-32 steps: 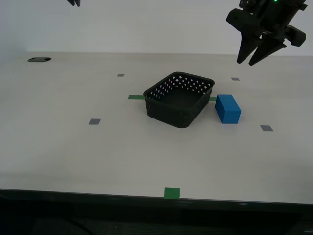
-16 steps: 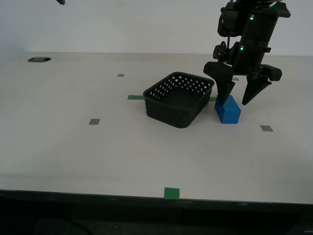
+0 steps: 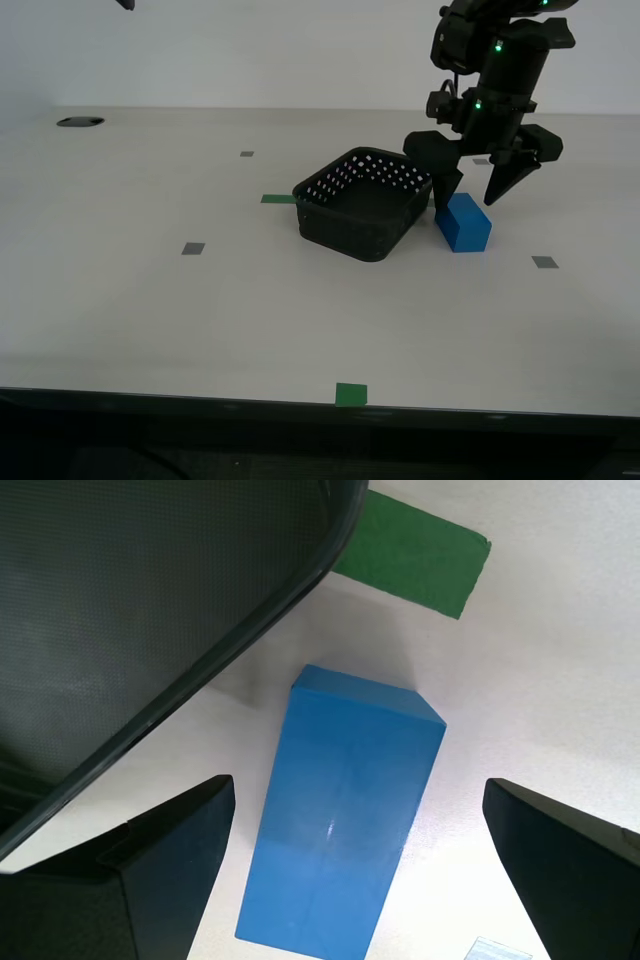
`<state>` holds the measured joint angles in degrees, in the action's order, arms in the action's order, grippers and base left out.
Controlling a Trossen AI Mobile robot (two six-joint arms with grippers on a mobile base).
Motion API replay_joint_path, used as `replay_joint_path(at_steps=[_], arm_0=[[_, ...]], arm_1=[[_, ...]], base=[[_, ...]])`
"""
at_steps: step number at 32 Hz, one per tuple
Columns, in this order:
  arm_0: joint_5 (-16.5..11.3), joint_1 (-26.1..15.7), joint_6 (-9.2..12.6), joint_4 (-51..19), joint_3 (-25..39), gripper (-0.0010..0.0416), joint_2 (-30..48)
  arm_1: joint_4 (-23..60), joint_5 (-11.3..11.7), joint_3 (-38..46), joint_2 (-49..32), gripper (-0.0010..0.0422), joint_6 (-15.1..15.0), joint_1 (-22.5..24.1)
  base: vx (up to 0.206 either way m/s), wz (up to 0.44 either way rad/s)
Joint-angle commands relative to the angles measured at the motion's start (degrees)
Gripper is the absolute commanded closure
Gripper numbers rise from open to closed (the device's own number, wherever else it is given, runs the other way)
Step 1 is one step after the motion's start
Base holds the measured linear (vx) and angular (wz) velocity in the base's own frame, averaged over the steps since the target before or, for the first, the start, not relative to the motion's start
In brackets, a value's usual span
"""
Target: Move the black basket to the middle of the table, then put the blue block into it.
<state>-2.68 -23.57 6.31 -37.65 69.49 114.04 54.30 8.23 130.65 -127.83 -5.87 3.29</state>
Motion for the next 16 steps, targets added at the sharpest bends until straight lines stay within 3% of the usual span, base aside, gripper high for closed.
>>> replay_joint_path(at_steps=[1,9,14,16], arm_0=[[0.4,-0.1,0.3,0.1,-0.1,0.0058,0.0],[0.4,-0.1,2.8,2.7,-2.8,0.0063,0.6],[-0.9,-0.2,3.3,1.7,-2.8,0.0102,6.2],[-0.9,-0.2,5.0,1.6,-2.8,0.0140,6.1]], arm_1=[[0.1,-0.2,0.1,0.0,0.0406,-0.2,0.0],[0.2,-0.2,0.1,0.0,0.0406,-0.2,0.0],[0.7,-0.4,0.1,0.0,0.0406,-0.3,0.0],[0.8,-0.5,0.1,0.0,0.0406,-0.6,0.0]], base=[[0.000,0.000],[0.000,0.000],[0.000,0.000],[0.000,0.000]])
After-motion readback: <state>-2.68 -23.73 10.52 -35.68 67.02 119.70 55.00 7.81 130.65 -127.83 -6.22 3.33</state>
